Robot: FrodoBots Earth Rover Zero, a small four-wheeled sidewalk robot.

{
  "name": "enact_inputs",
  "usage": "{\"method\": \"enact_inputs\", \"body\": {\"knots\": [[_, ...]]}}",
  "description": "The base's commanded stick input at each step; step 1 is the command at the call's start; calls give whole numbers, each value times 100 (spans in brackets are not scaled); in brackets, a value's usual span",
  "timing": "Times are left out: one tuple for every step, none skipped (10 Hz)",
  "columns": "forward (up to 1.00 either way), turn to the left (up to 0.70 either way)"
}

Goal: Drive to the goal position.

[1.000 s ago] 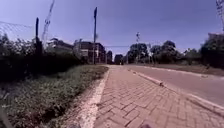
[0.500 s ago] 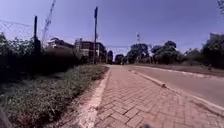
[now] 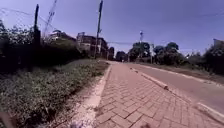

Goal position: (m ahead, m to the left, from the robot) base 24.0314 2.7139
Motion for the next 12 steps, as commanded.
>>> {"method": "enact_inputs", "body": {"knots": [[30,0],[30,0],[30,0],[30,0],[30,0],[30,0],[30,0],[30,0],[30,0],[30,0],[30,0],[30,0]]}}
